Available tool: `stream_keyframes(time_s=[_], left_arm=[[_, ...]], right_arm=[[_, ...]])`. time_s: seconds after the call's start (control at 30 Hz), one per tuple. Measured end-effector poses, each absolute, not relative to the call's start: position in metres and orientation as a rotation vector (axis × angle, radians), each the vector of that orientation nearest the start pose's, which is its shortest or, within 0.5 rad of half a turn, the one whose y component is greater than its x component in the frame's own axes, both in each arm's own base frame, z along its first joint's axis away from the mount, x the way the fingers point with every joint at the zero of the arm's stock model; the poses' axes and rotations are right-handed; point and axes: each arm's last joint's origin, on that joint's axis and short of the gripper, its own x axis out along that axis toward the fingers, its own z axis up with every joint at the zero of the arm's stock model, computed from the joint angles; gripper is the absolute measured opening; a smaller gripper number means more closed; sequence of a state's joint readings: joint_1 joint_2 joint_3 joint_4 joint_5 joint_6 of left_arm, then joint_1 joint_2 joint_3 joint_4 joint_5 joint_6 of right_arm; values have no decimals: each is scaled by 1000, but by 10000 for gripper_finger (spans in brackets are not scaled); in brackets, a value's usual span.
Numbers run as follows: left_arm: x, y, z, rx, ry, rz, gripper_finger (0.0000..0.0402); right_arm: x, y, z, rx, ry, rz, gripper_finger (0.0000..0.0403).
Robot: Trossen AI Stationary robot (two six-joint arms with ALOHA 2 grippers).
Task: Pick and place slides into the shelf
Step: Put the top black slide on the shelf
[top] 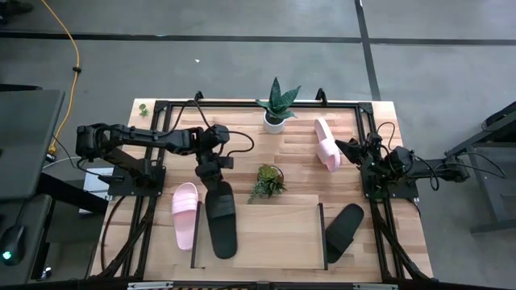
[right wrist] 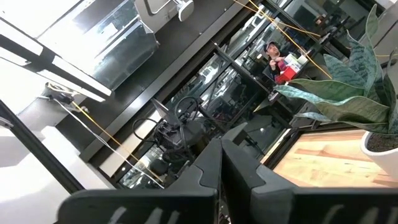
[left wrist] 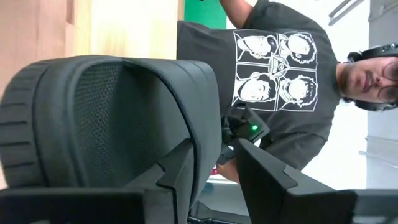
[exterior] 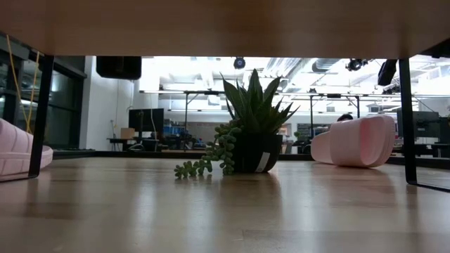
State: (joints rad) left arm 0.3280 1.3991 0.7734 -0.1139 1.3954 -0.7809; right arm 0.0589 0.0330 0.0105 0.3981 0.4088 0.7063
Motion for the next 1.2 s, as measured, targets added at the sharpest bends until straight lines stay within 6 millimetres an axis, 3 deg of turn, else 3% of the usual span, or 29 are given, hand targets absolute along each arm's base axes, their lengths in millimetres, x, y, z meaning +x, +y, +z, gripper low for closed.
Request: stream_keyframes(time_s=[0.3,0.6,1.2], left_arm=[[258,57,219,-1280,911,-778,139],[260,49,219,-1233,915,-785,122],[258,49,213,-1204,921,-687,121]], right_arm=[[92,-6,199,791,-452,-209,0],[92,-7,197,790,-443,-234,0],[93,-7,195,787,-427,-252,0]])
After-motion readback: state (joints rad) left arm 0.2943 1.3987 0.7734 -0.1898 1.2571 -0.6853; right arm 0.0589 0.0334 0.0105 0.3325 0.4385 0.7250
